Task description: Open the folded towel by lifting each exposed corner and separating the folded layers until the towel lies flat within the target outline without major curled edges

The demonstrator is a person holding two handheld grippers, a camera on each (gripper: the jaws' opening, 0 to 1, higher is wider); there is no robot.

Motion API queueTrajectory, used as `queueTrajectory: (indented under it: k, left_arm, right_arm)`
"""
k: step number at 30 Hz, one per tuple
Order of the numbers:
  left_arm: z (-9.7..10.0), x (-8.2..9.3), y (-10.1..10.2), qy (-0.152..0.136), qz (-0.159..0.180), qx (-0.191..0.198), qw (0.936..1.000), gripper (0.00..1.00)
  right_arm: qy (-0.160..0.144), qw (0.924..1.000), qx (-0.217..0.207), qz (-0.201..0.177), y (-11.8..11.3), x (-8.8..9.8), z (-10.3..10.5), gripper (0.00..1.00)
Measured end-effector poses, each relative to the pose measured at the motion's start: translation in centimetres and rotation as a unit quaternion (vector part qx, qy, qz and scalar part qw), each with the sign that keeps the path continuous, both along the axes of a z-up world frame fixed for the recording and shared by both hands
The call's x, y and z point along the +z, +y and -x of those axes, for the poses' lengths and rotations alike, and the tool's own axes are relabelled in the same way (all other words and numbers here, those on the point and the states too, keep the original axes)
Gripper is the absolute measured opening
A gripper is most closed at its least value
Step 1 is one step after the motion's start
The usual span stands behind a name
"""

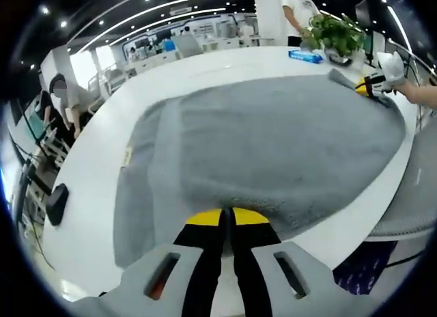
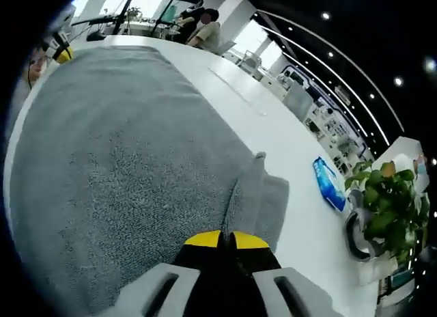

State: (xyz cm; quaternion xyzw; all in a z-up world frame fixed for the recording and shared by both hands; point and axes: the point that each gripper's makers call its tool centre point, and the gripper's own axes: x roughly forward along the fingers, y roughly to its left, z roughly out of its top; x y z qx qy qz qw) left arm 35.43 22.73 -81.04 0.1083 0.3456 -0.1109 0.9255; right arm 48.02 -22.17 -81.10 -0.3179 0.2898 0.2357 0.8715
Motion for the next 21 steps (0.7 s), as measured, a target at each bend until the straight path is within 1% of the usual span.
queueTrajectory:
  k: [2, 3, 4, 5, 6, 7, 9, 10, 11, 12, 14, 15, 16, 17, 18, 19, 20, 21]
  left_arm:
    - [0.0, 0.0, 0.0, -0.001, 0.001, 0.0, 1.0, 0.03]
    - [0.0, 0.0, 0.0, -0.002, 0.001, 0.001, 1.0, 0.03]
    - [0.0, 0.0, 0.0, -0.003, 0.002, 0.002, 1.0, 0.03]
    - [0.0, 0.0, 0.0, -0.004, 0.003, 0.002, 1.0, 0.03]
    - [0.1, 0.0, 0.0, -0.005, 0.003, 0.002, 1.0, 0.03]
    - [0.1, 0.0, -0.1, -0.005, 0.004, 0.003, 1.0, 0.03]
    - [0.1, 0.0, -0.1, -0.006, 0.004, 0.004, 1.0, 0.03]
    - [0.0, 0.0, -0.1, -0.006, 0.003, 0.003, 1.0, 0.03]
    - [0.0, 0.0, -0.2, -0.007, 0.002, 0.001, 1.0, 0.03]
    - [0.0, 0.0, -0.2, -0.007, 0.002, 0.0, 1.0, 0.03]
    - [-0.1, 0.0, -0.2, -0.006, 0.002, -0.001, 1.0, 0.03]
    - [-0.1, 0.0, -0.2, -0.005, 0.002, 0.0, 1.0, 0.03]
    - [-0.1, 0.0, -0.3, -0.006, 0.001, 0.001, 1.0, 0.03]
    - [-0.2, 0.0, -0.3, -0.007, 0.0, 0.002, 1.0, 0.03]
    - [-0.2, 0.0, -0.3, -0.008, 0.0, 0.003, 1.0, 0.03]
    - [-0.1, 0.0, -0.2, -0.009, -0.001, 0.003, 1.0, 0.03]
    - [-0.1, 0.1, -0.2, -0.01, 0.001, 0.005, 0.9999, 0.03]
    - [-0.1, 0.1, -0.3, -0.011, 0.002, 0.007, 0.9999, 0.03]
  right_arm:
    - [0.018, 0.9986, -0.013, -0.047, 0.2, 0.4, 0.3, 0.11]
    - [0.016, 0.9964, -0.021, -0.08, 0.3, 1.2, 0.4, 0.13]
    - [0.013, 0.9951, -0.025, -0.095, 0.2, 1.7, 0.4, 0.11]
    - [0.001, 0.9939, -0.03, -0.106, -0.3, 2.7, 0.3, 0.07]
    - [-0.006, 0.9933, -0.032, -0.111, -0.7, 3.3, 0.1, 0.06]
    - [-0.008, 0.9915, -0.034, -0.125, -1.0, 3.7, -0.1, 0.06]
    - [0.009, 0.9852, -0.045, -0.165, -1.2, 4.2, -0.5, 0.06]
    - [0.016, 0.9811, -0.057, -0.184, -1.8, 4.5, -0.9, 0.06]
    - [0.007, 0.9801, -0.064, -0.188, -2.6, 4.8, -1.7, 0.06]
    - [0.012, 0.9803, -0.063, -0.187, -3.0, 4.7, -2.0, 0.06]
    - [0.058, 0.9752, -0.054, -0.207, -2.3, 3.7, -1.7, 0.07]
    - [0.103, 0.9685, -0.034, -0.224, -1.3, 2.8, -0.8, 0.07]
    - [0.125, 0.964, -0.026, -0.233, -0.9, 2.3, -0.4, 0.07]
    - [0.126, 0.964, -0.043, -0.23, -1.2, 1.8, -0.7, 0.07]
    - [0.106, 0.9697, -0.052, -0.214, -1.8, 1.7, -1.3, 0.08]
    - [0.099, 0.9746, -0.049, -0.195, -2.2, 1.6, -1.5, 0.07]
    - [0.084, 0.9776, -0.052, -0.186, -2.5, 1.9, -2.0, 0.07]
    - [0.081, 0.9747, -0.054, -0.202, -2.2, 2.2, -2.2, 0.07]
